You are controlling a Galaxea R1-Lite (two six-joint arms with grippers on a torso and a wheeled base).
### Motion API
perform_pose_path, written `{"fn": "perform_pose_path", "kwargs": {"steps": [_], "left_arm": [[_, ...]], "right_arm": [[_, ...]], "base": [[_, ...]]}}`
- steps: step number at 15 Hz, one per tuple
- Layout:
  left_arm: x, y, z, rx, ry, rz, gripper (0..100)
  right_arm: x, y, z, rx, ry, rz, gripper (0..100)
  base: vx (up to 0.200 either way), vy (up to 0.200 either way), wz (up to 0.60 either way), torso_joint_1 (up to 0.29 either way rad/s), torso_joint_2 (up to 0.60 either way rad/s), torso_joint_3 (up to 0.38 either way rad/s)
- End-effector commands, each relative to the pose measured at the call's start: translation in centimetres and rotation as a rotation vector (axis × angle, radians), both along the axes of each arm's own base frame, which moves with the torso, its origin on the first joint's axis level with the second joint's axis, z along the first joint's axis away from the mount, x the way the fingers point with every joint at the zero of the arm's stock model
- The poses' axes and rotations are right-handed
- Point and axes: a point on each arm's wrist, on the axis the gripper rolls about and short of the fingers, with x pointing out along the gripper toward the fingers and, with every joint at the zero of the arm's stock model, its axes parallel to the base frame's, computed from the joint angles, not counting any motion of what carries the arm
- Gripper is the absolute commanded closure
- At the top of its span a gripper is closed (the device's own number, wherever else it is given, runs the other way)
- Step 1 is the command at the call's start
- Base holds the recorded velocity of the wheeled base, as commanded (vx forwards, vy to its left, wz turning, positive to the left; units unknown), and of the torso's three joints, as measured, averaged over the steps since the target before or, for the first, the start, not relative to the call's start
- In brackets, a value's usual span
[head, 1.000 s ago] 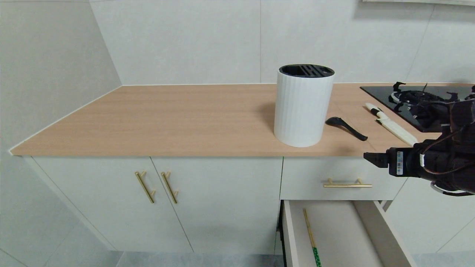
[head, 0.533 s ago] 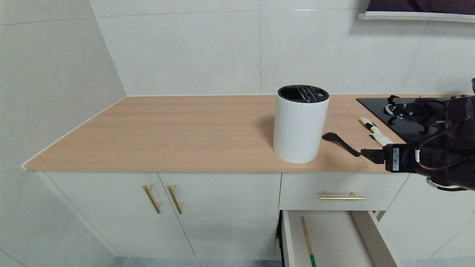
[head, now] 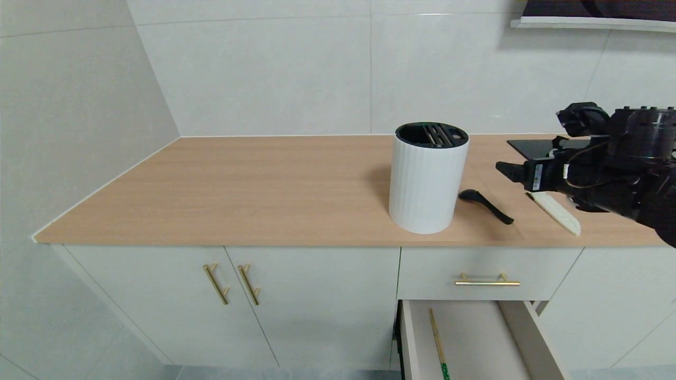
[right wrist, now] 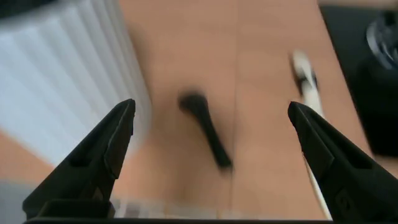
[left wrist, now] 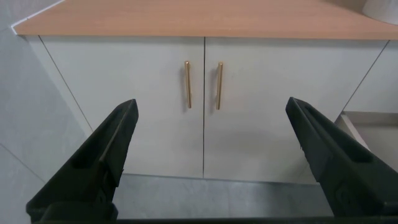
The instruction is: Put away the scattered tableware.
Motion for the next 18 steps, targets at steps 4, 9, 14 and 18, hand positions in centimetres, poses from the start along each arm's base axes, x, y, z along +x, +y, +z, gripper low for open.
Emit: {"fn": "perform_pose_path", "kwargs": {"steps": [4,9,14,18], "left_arm": [[0.0,0.0,0.0,-0.001,0.000,0.001,0],[0.0,0.0,0.0,-0.001,0.000,0.001,0],[0.0,0.0,0.0,-0.001,0.000,0.001,0],[0.0,0.0,0.0,-0.001,0.000,0.001,0]], "right_arm": [[2.5,-4.2,-4.2,0.031,0.064,0.224,0],[4.4,-4.2,-7.8,0.021,0.148,0.305,0],[6.7,-3.7,-10.7,-0.038,0.197,0.187,0],[7.7,-3.5,-11.7,-0.051,0.179,0.142,0]], "base": [[0.000,0.000,0.00,0.000,0.00,0.000],[0.000,0.000,0.00,0.000,0.00,0.000],[0.000,0.000,0.00,0.000,0.00,0.000],[0.000,0.000,0.00,0.000,0.00,0.000]]}}
